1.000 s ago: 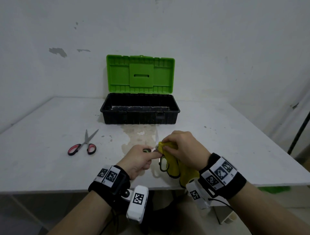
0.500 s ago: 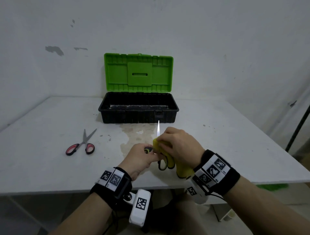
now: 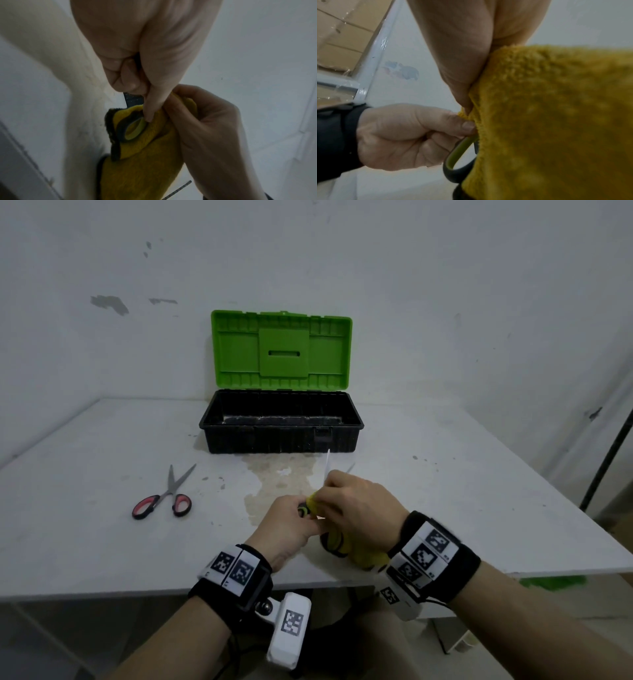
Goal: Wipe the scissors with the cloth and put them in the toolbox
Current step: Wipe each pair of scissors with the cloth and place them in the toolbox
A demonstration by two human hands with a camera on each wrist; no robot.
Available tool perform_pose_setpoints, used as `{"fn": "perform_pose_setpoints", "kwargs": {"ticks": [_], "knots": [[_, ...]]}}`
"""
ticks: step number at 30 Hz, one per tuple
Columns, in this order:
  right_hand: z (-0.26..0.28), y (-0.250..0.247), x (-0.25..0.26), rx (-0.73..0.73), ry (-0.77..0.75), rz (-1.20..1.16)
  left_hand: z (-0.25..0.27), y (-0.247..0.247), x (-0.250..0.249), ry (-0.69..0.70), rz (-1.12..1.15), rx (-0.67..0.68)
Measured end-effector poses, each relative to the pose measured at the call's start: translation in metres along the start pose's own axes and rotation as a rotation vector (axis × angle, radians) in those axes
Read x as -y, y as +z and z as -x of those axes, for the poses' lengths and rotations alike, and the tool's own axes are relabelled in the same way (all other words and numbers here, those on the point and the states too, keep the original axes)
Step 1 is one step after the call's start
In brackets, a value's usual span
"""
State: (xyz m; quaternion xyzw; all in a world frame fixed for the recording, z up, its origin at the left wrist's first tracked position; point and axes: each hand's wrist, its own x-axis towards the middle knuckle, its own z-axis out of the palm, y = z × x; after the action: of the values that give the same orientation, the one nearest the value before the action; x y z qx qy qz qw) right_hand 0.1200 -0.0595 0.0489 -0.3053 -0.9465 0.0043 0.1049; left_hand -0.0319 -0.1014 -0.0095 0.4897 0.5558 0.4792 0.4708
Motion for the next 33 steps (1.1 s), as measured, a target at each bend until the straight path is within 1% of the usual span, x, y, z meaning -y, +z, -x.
{"fn": "perform_pose_setpoints", "kwargs": {"ticks": [4,5,8,10,12,15,17,20,24,26,29,31,33], "knots": [[0.005,-0.006,-0.010,0.081,0.024,-0.024,0.000,-0.009,0.004,0.005,0.020,-0.055],[0.006,-0.008,-0.013,0.067,0.029,-0.033,0.000,-0.011,0.005,0.000,0.026,-0.061],[0.004,-0.011,-0.014,-0.048,0.026,-0.068,-0.001,-0.011,0.002,0.013,0.023,-0.042],[0.001,-0.008,-0.011,-0.067,0.042,-0.078,0.001,-0.006,-0.001,0.045,0.030,-0.043],[0.003,-0.006,-0.014,-0.064,0.075,-0.074,0.000,-0.004,-0.001,0.055,0.050,-0.073],[0.007,-0.006,-0.023,-0.083,0.112,-0.080,0.000,-0.006,-0.004,-0.003,0.157,-0.100],[0.009,-0.007,-0.024,-0.094,0.120,-0.083,-0.001,-0.006,-0.007,-0.055,0.249,-0.081],[0.010,-0.005,-0.024,-0.096,0.124,-0.082,0.000,-0.004,-0.012,-0.071,0.283,-0.016],[0.012,-0.003,-0.031,-0.096,0.130,-0.093,0.002,-0.004,-0.018,-0.129,0.489,0.072],[0.012,-0.003,-0.033,-0.094,0.119,-0.100,0.001,-0.005,-0.018,-0.162,0.529,0.109],[0.012,-0.004,-0.033,-0.092,0.104,-0.101,0.001,-0.007,-0.014,-0.186,0.513,0.148],[0.011,-0.004,-0.032,-0.083,0.101,-0.102,0.000,-0.008,-0.012,-0.163,0.471,0.163],[0.010,-0.002,-0.030,-0.077,0.094,-0.097,-0.001,-0.007,-0.011,-0.130,0.413,0.146]]}}
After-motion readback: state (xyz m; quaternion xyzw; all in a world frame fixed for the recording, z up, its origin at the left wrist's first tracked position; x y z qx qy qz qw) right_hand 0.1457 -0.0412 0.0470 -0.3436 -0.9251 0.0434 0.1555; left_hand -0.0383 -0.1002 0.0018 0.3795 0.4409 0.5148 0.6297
